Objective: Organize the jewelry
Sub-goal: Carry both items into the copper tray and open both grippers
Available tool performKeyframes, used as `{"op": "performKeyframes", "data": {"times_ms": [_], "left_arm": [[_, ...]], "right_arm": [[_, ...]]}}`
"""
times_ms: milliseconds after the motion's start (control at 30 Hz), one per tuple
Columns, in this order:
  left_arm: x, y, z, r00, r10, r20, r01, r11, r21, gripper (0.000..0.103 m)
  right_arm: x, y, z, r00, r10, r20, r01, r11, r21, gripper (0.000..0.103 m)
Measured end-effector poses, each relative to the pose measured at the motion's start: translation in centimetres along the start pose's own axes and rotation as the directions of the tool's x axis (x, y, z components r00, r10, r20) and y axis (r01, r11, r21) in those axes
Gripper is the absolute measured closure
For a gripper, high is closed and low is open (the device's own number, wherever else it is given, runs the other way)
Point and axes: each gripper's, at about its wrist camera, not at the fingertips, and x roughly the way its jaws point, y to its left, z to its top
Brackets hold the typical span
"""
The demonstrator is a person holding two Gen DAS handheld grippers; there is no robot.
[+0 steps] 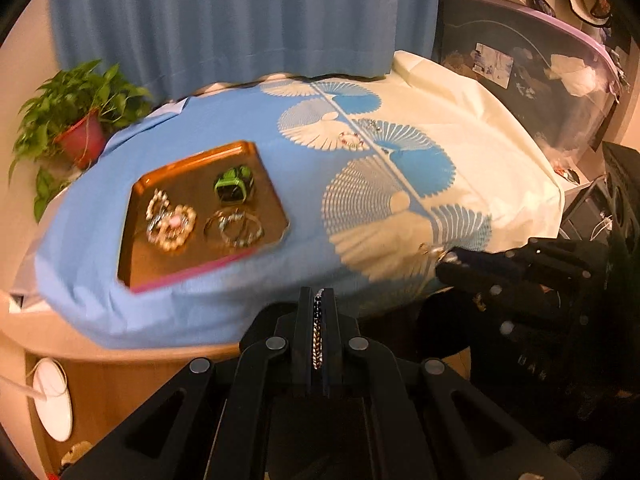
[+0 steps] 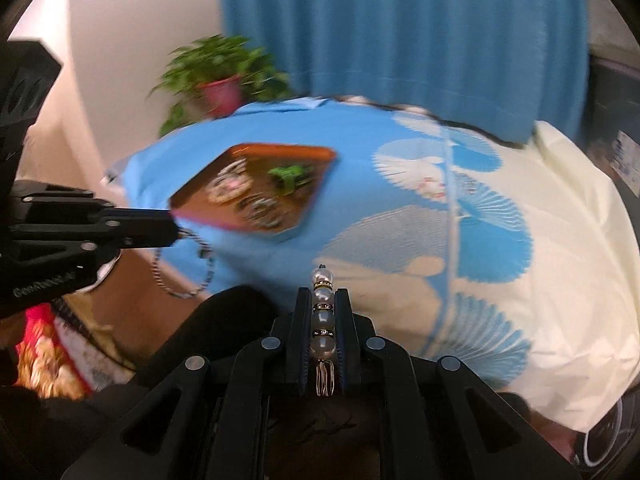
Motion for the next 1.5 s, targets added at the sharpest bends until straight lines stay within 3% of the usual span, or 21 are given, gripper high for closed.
{"op": "performKeyframes", "data": {"times_ms": [233, 533, 767, 967, 1233, 1500], "left_arm": [[-0.8, 1.0, -2.1, 1.0, -0.003, -0.001, 0.003, 0.999, -0.045, 0.102], [-0.4, 2.4, -2.4, 1.0, -0.002, 0.007, 0.002, 0.998, -0.063, 0.102], [0.2, 5.7, -1.3, 1.0, -0.013, 0.019, 0.015, 0.993, -0.115, 0.102], [1.5, 9.5, 1.2, 0.999, 0.006, 0.042, 0.001, 0.987, -0.161, 0.102], [3.5, 15.1, 6.7, 0.993, 0.058, 0.102, -0.036, 0.978, -0.206, 0.102], [8.8, 19.4, 11.2, 0.993, 0.089, 0.076, -0.071, 0.976, -0.207, 0.102]], "right_arm": [[0.0, 4.7, -1.4, 0.997, 0.055, -0.046, -0.059, 0.994, -0.089, 0.091], [1.2, 6.0, -1.1, 0.995, 0.059, -0.082, -0.069, 0.99, -0.125, 0.091], [3.1, 6.3, -0.3, 0.992, 0.051, -0.112, -0.066, 0.988, -0.141, 0.091], [6.0, 6.0, 2.5, 0.992, 0.053, -0.118, -0.069, 0.989, -0.131, 0.091], [11.3, 6.2, 9.1, 0.995, 0.075, -0.07, -0.083, 0.99, -0.118, 0.091], [17.9, 7.0, 14.3, 0.992, 0.12, -0.039, -0.124, 0.985, -0.122, 0.091]]}}
